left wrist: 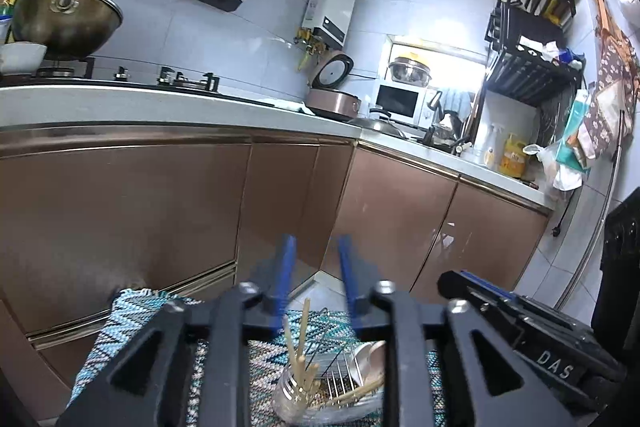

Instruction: Organize utensils

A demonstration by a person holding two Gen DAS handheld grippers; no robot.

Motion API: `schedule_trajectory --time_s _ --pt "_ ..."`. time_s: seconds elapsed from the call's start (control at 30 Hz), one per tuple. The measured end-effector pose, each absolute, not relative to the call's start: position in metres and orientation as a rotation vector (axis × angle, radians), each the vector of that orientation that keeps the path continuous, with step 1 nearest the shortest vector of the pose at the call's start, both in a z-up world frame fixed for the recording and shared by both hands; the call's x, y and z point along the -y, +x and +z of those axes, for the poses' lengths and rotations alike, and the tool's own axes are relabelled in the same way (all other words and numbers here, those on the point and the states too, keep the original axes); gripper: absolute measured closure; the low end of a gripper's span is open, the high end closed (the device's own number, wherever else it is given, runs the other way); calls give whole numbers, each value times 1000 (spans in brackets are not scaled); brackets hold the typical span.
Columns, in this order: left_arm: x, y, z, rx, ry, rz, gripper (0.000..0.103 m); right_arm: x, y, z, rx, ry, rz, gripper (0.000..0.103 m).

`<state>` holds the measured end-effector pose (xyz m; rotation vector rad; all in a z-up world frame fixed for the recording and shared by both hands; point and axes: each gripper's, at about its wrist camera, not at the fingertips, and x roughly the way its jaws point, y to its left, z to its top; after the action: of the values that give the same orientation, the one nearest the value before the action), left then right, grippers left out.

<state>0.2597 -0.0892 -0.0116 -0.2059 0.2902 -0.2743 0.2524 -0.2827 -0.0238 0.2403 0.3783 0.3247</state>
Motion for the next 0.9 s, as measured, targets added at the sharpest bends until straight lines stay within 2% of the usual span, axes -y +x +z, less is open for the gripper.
schedule_trajectory --time_s 0.1,0.27,0.4,0.47,0.83,0.9 --pt "82 244 -5 -287 -198 -258 70 283 239 -17 -360 244 314 75" --pt "73 217 3 -298 -170 -213 52 278 207 -6 -328 225 288 59" --pt "61 191 8 -295 -148 -161 49 272 178 -3 -313 207 257 49" --pt "55 180 9 -298 -137 -138 42 270 167 -3 -309 188 235 42" --pt "31 119 7 -312 -137 -98 38 260 107 -13 -314 153 122 11" --pt "28 107 8 -304 -125 -88 38 258 99 -15 -318 155 108 9"
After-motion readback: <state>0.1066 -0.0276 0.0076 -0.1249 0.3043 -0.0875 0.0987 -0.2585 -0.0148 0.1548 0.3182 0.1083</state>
